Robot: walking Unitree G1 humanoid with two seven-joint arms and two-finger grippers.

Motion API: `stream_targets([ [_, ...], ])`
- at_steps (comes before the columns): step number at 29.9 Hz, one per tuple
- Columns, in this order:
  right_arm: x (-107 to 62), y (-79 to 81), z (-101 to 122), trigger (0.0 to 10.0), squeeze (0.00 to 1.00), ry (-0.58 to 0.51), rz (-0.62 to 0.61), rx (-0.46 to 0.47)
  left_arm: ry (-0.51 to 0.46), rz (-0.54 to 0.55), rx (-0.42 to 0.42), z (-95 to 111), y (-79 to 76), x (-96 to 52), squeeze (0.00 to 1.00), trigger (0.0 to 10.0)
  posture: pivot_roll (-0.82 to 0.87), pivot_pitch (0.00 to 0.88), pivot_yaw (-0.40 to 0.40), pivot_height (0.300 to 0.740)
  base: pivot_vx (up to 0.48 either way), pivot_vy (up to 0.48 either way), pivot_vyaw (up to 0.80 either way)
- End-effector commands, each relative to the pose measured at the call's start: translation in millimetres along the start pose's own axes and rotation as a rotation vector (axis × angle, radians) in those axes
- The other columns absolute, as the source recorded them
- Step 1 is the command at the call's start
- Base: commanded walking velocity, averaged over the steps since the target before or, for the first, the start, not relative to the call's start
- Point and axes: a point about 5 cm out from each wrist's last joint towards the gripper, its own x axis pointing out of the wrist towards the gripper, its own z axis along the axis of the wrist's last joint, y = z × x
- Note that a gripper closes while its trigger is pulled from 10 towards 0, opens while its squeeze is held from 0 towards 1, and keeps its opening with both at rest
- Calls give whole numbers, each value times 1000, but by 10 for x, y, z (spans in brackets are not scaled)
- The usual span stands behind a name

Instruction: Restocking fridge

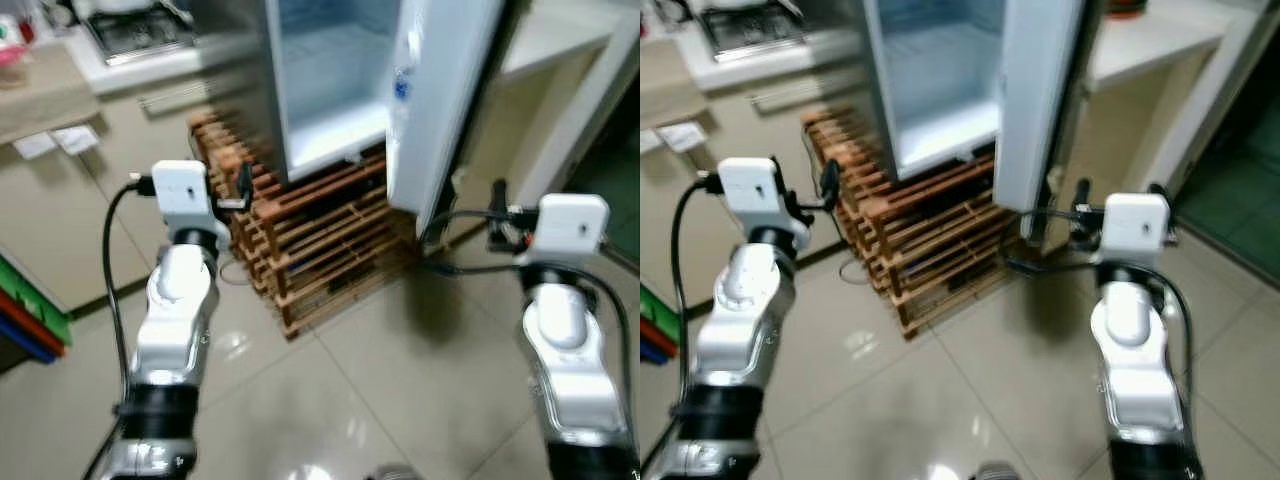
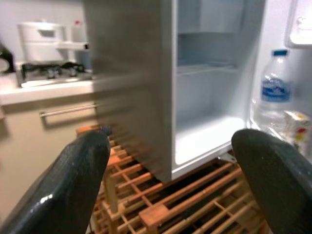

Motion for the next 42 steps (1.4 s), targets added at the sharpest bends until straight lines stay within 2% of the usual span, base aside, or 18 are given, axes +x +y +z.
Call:
stream_targets([
  [1,3,156,26,10000,0,-12,51,24,2,7,19,-16,74,-55,0,10000,-120,63,53,740,0,0,0],
  [8,37,168,-21,10000,0,6,48,41,-5,-3,-24,4,27,24,0,10000,-122,51,56,740,238,0,0],
  [13,109,101,-33,10000,0,11,1,50,2,-14,-24,-7,9,49,0,10000,-123,37,60,740,480,0,0],
  [17,191,43,19,10000,0,-7,-12,79,6,14,-20,-10,59,60,0,10000,-116,27,59,740,377,239,0],
  [22,154,162,18,10000,0,-20,68,92,35,20,-26,-59,76,63,0,10000,-113,20,57,740,0,173,0],
  [25,108,294,-23,10000,0,0,124,105,40,-31,-13,-80,10,70,0,10000,-112,13,55,740,0,0,685],
  [31,100,423,-41,10000,0,12,171,142,66,-88,-22,-139,-119,105,0,10000,-119,0,47,740,0,0,747],
  [35,107,457,-32,10000,0,7,192,155,66,-90,-5,-145,-124,113,0,10000,-119,0,47,740,0,0,728],
  [38,118,541,-8,10000,0,-4,238,178,57,-63,-45,-138,-90,116,0,10000,-109,0,34,740,0,0,723],
  [42,128,606,25,10000,0,-22,276,193,49,-60,-36,-132,-91,108,0,10000,-105,0,29,740,0,0,709],
])
